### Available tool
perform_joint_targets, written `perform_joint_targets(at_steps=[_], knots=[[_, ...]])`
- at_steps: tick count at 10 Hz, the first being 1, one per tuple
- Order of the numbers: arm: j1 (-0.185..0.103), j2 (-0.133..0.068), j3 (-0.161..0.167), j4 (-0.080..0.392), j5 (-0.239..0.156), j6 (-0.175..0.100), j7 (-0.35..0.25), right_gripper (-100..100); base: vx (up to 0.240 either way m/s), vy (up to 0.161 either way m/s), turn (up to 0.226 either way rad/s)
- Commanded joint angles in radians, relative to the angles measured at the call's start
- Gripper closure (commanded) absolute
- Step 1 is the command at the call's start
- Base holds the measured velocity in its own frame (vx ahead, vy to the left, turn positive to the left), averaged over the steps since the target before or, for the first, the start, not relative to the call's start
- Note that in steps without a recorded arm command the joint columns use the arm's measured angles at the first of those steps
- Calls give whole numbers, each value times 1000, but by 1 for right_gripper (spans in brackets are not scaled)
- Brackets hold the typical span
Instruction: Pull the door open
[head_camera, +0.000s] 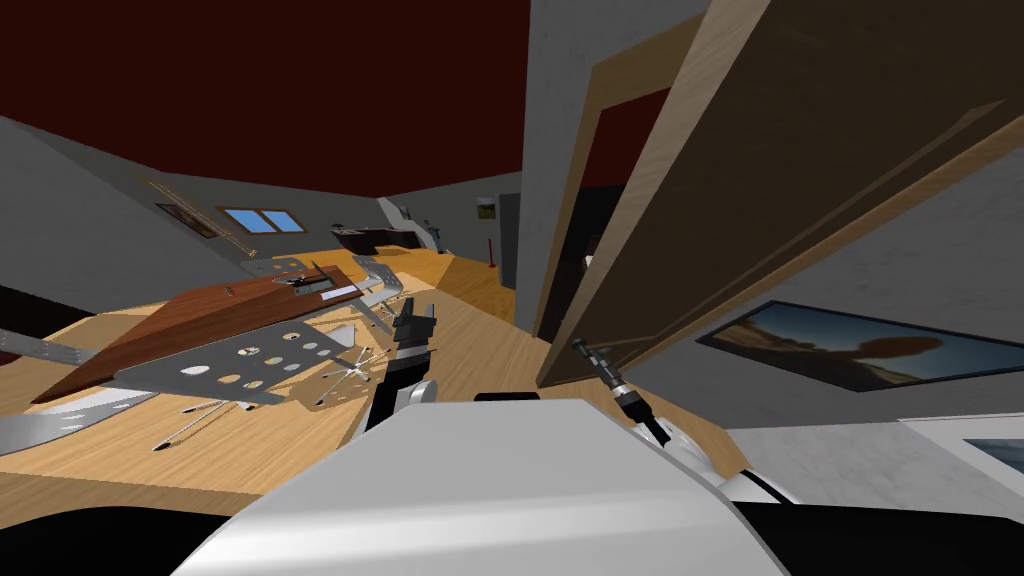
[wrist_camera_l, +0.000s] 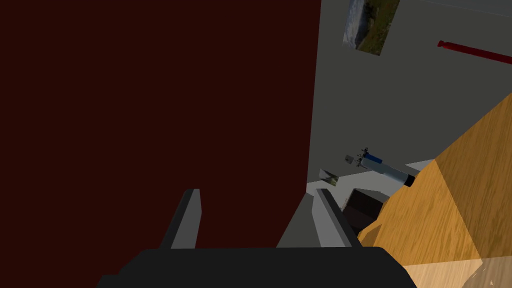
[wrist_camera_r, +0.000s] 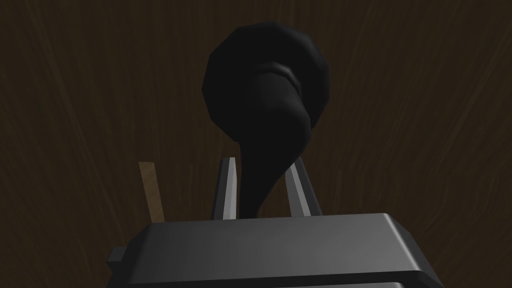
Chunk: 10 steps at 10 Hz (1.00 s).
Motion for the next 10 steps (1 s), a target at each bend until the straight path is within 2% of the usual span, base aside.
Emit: perform_joint_targets(at_steps=[1, 5, 6, 10], knots=[[-2, -3, 4, 20, 0, -19, -3, 100, -190, -92, 155], [-3, -8, 8, 37, -2, -42, -6, 100, -217, -95, 155], [-3, -4, 11, 35, 0, -38, -6, 100, -91, -39, 33], [-2, -8, 18, 52, -5, -59, -9, 100, -195, -81, 183]])
